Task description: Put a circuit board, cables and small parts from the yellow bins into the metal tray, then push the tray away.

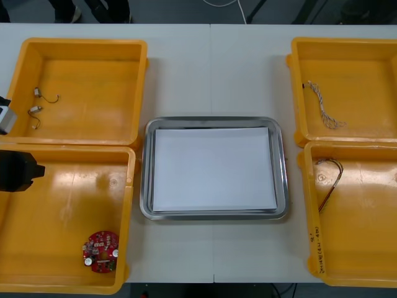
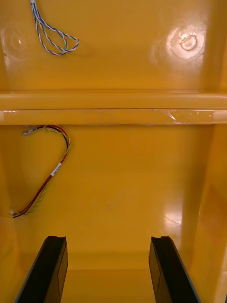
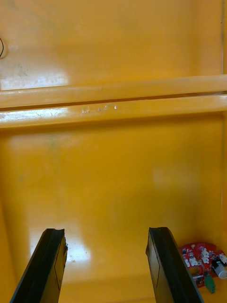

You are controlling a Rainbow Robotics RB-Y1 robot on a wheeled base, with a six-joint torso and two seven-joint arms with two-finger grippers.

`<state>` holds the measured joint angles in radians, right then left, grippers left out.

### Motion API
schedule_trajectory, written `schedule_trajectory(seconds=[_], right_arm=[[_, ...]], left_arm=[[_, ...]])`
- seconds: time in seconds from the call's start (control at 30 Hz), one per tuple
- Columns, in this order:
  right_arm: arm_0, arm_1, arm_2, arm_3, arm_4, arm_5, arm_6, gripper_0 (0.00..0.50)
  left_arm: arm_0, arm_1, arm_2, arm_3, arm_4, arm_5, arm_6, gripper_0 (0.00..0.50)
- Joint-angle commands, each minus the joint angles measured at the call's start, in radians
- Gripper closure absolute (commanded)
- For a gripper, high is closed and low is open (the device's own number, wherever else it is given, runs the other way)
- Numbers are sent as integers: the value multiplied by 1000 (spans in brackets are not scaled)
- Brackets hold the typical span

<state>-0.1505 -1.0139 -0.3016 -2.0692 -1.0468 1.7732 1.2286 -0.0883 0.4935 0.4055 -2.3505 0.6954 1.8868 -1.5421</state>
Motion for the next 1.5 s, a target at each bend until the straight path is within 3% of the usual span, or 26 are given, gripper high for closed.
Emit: schedule_trajectory(seconds=[0.03,0.73,0.8,1.17,1.5], right_arm=[[3,-45,-25,-25,5,6,5,0],[3,-45,-25,-25,5,6,5,0],[3,-45,-25,-25,5,6,5,0],[-20,-45,-36,-29,7,-8,5,0],[-15,-18,4,-38,44,-21,-23,0]], left_arm=[[-13,17,27,-38,9,6,86,0],[-13,17,27,-38,9,6,86,0],[42,-4,13,-16,10,20,85,0],[38,17,-42,34,-7,33,117,0],[38,17,-140,68,-5,33,332,0]])
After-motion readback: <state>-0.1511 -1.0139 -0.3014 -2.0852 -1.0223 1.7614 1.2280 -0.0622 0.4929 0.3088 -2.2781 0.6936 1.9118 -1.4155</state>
